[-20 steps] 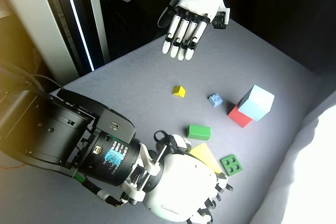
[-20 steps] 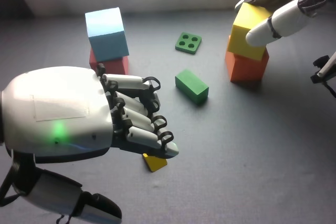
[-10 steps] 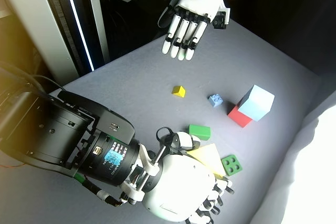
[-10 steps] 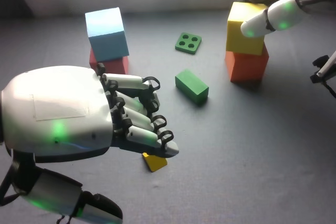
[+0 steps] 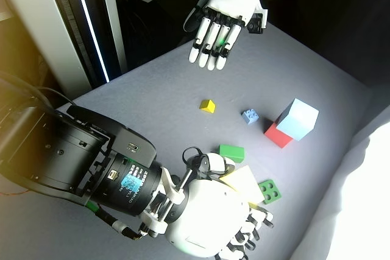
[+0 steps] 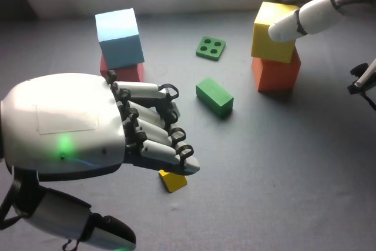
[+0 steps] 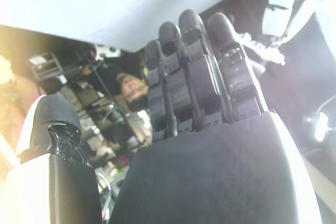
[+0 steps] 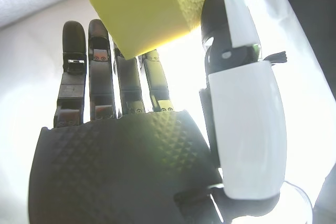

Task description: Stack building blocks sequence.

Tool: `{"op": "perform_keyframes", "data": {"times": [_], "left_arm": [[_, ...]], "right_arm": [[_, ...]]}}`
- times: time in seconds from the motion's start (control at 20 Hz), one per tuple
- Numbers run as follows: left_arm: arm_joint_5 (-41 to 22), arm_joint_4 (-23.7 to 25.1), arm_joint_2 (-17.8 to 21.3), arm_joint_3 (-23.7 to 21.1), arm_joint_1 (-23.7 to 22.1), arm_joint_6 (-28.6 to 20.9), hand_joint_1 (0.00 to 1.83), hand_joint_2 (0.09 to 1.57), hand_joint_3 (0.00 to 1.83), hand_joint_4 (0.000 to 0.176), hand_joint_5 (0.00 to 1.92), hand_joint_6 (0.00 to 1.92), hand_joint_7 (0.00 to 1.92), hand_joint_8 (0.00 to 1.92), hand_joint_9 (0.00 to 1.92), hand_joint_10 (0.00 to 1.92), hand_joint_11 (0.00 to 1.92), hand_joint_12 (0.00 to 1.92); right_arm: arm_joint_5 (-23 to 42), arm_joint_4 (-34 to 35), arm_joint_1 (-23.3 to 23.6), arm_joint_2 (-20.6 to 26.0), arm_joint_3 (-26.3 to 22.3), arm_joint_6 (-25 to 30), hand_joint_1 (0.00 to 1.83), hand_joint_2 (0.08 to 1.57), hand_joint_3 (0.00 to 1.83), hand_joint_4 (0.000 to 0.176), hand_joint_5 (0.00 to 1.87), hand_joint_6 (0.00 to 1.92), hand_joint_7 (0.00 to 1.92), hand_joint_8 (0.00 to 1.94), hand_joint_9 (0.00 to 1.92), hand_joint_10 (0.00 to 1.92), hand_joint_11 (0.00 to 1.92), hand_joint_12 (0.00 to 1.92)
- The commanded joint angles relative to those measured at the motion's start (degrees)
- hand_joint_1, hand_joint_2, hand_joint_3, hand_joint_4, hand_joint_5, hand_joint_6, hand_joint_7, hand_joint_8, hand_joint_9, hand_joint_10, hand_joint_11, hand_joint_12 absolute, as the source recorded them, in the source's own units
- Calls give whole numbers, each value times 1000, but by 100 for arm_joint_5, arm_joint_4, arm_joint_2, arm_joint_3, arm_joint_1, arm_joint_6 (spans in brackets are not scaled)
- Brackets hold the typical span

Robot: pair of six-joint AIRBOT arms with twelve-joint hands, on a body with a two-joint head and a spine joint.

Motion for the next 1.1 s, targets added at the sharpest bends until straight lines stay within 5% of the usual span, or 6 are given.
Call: {"op": "perform_keyframes", "data": {"times": [0.0,0.3,0.45,0.65,0.9,1.05], "left_arm": [[-413,-303,38,7,-76,-9,370,1112,0,0,497,6,573,6,533,10,69,866],[-413,-303,39,20,-82,-9,399,1114,1,0,494,12,576,13,545,15,81,850],[-413,-303,39,12,-83,-9,389,1115,0,0,504,11,582,10,552,14,90,851],[-413,-303,39,12,-89,-9,376,1113,0,0,514,6,600,9,567,13,99,846],[-411,-303,47,12,-96,-9,393,1112,0,0,525,3,615,3,582,8,120,822],[-390,-302,53,15,-96,-9,375,1116,2,0,524,0,605,0,570,0,116,814]], "right_arm": [[539,59,21,83,31,46,675,1141,5,0,168,0,232,0,180,76,0,697],[423,61,6,138,1,65,521,1109,0,0,221,13,288,12,200,65,0,717],[420,61,-3,175,-49,65,721,1070,0,0,22,1,48,0,17,1,0,72],[511,58,195,381,-318,-46,623,937,0,0,0,0,0,0,0,0,0,0],[435,55,601,882,-976,-790,589,914,0,0,0,0,0,0,0,0,0,0],[432,55,818,1450,-1619,-2245,521,886,0,0,0,0,0,0,0,0,0,0]]}}
